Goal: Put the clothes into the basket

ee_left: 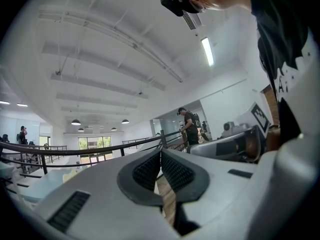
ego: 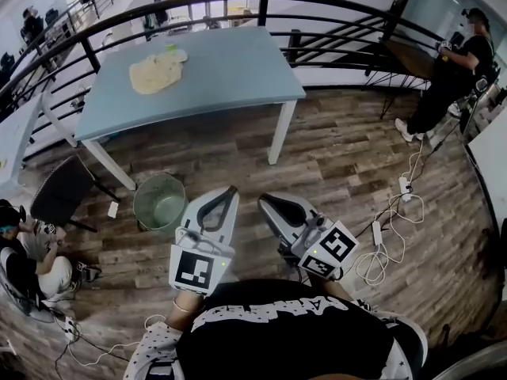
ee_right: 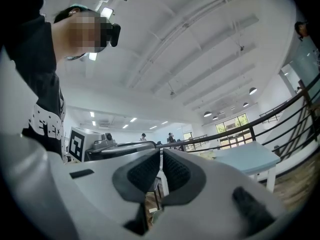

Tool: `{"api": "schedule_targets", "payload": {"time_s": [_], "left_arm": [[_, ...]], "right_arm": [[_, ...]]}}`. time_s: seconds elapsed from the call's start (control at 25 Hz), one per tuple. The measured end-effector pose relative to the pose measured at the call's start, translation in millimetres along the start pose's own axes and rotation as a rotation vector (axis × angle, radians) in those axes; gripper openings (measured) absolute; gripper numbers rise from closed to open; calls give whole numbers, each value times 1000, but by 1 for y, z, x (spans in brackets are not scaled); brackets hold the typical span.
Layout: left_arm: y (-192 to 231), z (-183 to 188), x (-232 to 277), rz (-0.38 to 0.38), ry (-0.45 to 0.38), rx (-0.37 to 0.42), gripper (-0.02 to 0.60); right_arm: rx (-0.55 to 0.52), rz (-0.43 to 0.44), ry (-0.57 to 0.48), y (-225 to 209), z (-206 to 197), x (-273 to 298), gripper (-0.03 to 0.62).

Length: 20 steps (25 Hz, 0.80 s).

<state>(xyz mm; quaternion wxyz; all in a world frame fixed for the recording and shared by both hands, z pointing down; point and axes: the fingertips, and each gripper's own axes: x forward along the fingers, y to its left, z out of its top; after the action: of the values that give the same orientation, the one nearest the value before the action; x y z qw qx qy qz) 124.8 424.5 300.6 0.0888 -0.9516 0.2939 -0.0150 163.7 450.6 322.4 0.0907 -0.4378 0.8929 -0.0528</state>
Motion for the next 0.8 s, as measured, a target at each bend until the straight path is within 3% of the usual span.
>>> {"api": "schedule_targets", "payload": {"time_s": [0.52, 0.8], "left_arm": [[77, -20, 23, -26, -13, -28, 15], [109, -31, 33, -29, 30, -45, 15]], "right_arm": [[-7, 2, 37, -25, -8, 78, 31], [-11, -14, 42, -38, -7, 106, 29]]}}
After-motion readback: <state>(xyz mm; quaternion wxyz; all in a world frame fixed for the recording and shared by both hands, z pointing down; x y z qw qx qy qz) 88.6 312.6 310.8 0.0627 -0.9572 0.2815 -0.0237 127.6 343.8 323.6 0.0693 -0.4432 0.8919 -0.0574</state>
